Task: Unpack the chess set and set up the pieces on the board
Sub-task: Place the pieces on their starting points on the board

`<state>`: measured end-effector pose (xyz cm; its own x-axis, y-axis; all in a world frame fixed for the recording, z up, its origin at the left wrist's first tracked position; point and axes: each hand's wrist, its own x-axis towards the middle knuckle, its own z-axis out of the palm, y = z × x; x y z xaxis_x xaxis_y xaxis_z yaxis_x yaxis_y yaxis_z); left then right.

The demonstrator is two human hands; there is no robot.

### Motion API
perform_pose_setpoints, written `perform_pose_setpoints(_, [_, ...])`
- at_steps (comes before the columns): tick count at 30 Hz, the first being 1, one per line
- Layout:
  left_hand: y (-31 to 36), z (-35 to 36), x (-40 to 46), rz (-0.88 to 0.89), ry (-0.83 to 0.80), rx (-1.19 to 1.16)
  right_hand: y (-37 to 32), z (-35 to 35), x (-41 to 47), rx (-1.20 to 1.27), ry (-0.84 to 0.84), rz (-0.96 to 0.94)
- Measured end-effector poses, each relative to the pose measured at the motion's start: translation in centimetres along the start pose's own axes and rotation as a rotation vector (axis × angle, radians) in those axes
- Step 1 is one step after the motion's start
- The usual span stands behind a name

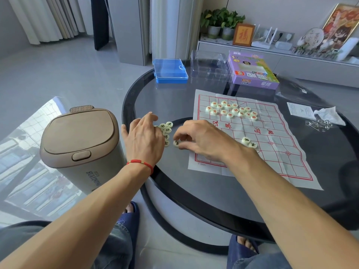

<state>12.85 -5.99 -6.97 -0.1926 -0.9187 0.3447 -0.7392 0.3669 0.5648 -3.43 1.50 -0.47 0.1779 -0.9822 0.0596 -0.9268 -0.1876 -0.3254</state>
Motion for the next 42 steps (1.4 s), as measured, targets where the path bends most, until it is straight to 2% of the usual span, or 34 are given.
perform_pose_setpoints(5, [0.0,0.0,0.0,0.001,0.0,0.001,3.6,-3.7,-1.8,0.315,0.312,0.176])
perform_pose_setpoints(8, [0.1,-0.1,0.0,-0.002,-0.007,0.008,4.3,-4.4,-2.8,0.461,0.321,0.209])
perform_pose_setpoints(13, [0.1,0.0,0.0,-0.007,-0.007,-0.001,2.8,-1.2,-2.5,0.648,0.341,0.218])
perform_pose_setpoints(18, [-0.1,0.0,-0.1,0.005,0.0,-0.011,2.6,-0.1,-1.9,0.528,0.307,0.173])
perform_pose_setpoints(24, [0.1,0.0,0.0,0.0,-0.003,0.003,7.5,-3.6,-4.9,0.054,0.244,0.365])
perform_pose_setpoints(28, [0.1,-0.1,0.0,0.001,-0.008,0.008,8.6,-3.4,-6.3,0.044,0.141,0.398])
perform_pose_setpoints(31, [0.1,-0.2,-0.2,0.004,-0.007,-0.002,9.6,-3.7,-7.4,0.019,0.192,0.398])
perform_pose_setpoints(33, [0.1,-0.2,-0.2,0.003,-0.008,-0.001,11.3,-4.2,-8.4,-0.071,0.216,0.484])
perform_pose_setpoints(36, [0.2,-0.3,-0.2,0.002,-0.012,-0.004,13.2,-4.3,-10.1,-0.144,0.162,0.681])
perform_pose_setpoints(42, [0.1,-0.3,-0.3,0.009,-0.015,-0.009,12.2,-3.0,-10.1,-0.143,0.109,0.723])
